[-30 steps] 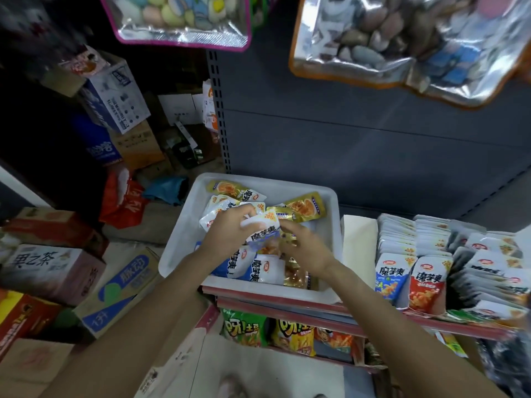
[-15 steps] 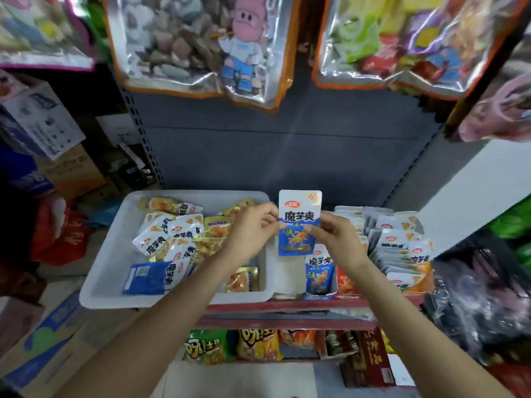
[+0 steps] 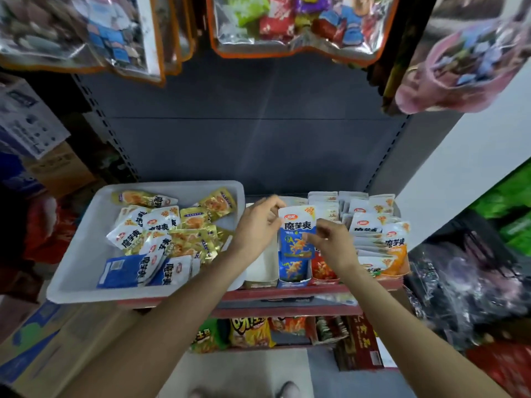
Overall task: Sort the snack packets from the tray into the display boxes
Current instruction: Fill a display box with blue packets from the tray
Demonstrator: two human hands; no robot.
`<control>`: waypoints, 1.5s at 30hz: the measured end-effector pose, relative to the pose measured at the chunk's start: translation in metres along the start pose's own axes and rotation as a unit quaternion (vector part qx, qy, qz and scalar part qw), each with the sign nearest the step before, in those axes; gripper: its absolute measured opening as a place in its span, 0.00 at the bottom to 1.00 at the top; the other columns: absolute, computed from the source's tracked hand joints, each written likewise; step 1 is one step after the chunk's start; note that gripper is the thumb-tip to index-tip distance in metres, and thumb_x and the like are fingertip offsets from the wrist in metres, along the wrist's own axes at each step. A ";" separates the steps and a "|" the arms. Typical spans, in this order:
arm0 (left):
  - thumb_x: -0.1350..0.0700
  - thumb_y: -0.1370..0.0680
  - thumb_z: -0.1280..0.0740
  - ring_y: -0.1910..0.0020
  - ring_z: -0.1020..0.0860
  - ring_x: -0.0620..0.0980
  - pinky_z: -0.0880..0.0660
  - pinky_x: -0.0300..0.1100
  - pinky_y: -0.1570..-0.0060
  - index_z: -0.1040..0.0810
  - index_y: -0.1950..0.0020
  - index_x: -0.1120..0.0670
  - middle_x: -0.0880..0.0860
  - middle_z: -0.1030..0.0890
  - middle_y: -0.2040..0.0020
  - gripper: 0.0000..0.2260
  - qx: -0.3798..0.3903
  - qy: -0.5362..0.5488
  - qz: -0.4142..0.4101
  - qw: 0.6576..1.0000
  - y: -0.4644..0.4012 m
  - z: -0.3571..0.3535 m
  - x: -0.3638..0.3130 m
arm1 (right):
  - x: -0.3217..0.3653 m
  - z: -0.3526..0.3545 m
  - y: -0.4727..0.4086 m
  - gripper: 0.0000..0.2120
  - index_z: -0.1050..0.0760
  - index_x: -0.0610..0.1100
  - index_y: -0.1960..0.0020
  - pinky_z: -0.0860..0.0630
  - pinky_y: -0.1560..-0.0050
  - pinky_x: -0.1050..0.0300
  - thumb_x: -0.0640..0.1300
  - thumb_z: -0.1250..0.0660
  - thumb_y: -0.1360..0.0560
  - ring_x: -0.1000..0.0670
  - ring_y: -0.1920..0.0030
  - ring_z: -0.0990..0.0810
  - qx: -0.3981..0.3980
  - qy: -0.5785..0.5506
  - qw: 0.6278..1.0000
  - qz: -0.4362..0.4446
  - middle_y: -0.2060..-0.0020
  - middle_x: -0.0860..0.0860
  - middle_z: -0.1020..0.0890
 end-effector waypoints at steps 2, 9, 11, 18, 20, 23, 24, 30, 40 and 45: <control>0.66 0.26 0.33 0.64 0.25 0.42 0.28 0.30 0.62 0.23 0.48 0.58 0.53 0.21 0.53 0.08 -0.018 -0.005 -0.003 1.000 -0.002 0.004 0.000 | 0.007 0.000 -0.001 0.17 0.36 0.39 0.68 0.40 0.69 0.62 0.39 0.30 0.27 0.52 0.70 0.39 0.001 0.008 1.000 0.009 0.72 0.48 0.35; 0.65 0.25 0.34 0.60 0.23 0.46 0.23 0.45 0.58 0.25 0.45 0.54 0.50 0.22 0.53 0.10 0.028 -0.068 -0.016 0.997 0.001 -0.013 0.000 | 0.006 -0.002 -0.007 0.11 0.27 0.40 0.48 0.25 0.56 0.52 0.40 0.29 0.28 0.46 0.57 0.24 -0.017 0.151 0.988 0.035 0.55 0.46 0.23; 0.67 0.25 0.37 0.58 0.23 0.47 0.24 0.46 0.58 0.27 0.43 0.53 0.49 0.24 0.51 0.14 0.050 -0.101 -0.022 0.993 0.005 -0.023 0.003 | 0.012 0.001 -0.002 0.20 0.32 0.45 0.38 0.24 0.53 0.52 0.38 0.30 0.28 0.50 0.54 0.24 -0.044 0.154 0.985 0.066 0.51 0.49 0.25; 0.62 0.23 0.36 0.51 0.23 0.51 0.25 0.47 0.54 0.27 0.43 0.52 0.50 0.28 0.43 0.11 0.111 -0.161 -0.007 0.981 0.018 -0.041 0.023 | 0.020 -0.023 0.001 0.13 0.24 0.43 0.41 0.26 0.47 0.51 0.38 0.34 0.25 0.46 0.40 0.28 0.017 0.257 0.958 0.127 0.45 0.46 0.25; 0.61 0.24 0.35 0.51 0.22 0.50 0.24 0.48 0.54 0.27 0.42 0.52 0.50 0.26 0.44 0.11 0.086 -0.136 -0.004 0.987 0.017 -0.028 0.028 | 0.032 -0.025 0.004 0.13 0.23 0.42 0.42 0.26 0.46 0.51 0.37 0.33 0.26 0.45 0.41 0.28 -0.005 0.257 0.955 0.148 0.46 0.46 0.24; 0.58 0.24 0.33 0.51 0.22 0.47 0.22 0.48 0.55 0.26 0.43 0.51 0.48 0.24 0.45 0.10 0.044 -0.126 0.010 0.991 0.022 0.001 0.044 | 0.057 -0.045 0.007 0.12 0.22 0.41 0.44 0.26 0.46 0.54 0.37 0.32 0.27 0.45 0.42 0.28 -0.004 0.233 0.955 0.185 0.48 0.46 0.24; 0.58 0.24 0.33 0.51 0.22 0.47 0.22 0.47 0.55 0.26 0.43 0.51 0.48 0.24 0.45 0.10 0.027 -0.127 0.014 0.991 0.025 0.014 0.049 | 0.067 -0.055 0.009 0.11 0.22 0.42 0.44 0.27 0.46 0.56 0.38 0.33 0.26 0.46 0.42 0.28 0.007 0.221 0.956 0.195 0.47 0.47 0.24; 0.55 0.23 0.35 0.48 0.24 0.49 0.27 0.38 0.59 0.26 0.41 0.54 0.49 0.26 0.42 0.11 0.018 -0.209 0.150 0.966 0.053 0.085 0.136 | 0.116 -0.157 0.015 0.11 0.23 0.42 0.42 0.28 0.44 0.53 0.40 0.36 0.24 0.46 0.42 0.26 0.134 0.181 0.947 0.230 0.44 0.46 0.23; 0.47 0.31 0.27 0.57 0.23 0.53 0.30 0.42 0.63 0.25 0.50 0.61 0.54 0.24 0.59 0.20 0.211 -0.214 0.340 0.891 0.111 0.125 0.264 | 0.107 -0.292 0.025 0.25 0.42 0.43 0.25 0.40 0.30 0.56 0.41 0.41 0.20 0.45 0.28 0.37 0.363 0.194 0.909 0.065 0.28 0.44 0.36; 0.59 0.25 0.34 0.59 0.25 0.55 0.33 0.42 0.65 0.32 0.65 0.59 0.53 0.29 0.65 0.11 0.145 -0.263 0.298 0.906 0.097 0.146 0.246 | 0.091 -0.307 0.024 0.20 0.39 0.39 0.28 0.37 0.37 0.57 0.43 0.47 0.19 0.44 0.31 0.34 0.382 0.251 0.889 0.024 0.29 0.42 0.34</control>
Point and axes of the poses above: each hand's wrist, its own y-axis away from the middle knuckle, its own z-axis out of the back of the hand, x = y × z, the point moved 10 cm from there along -y, towards the middle knuckle
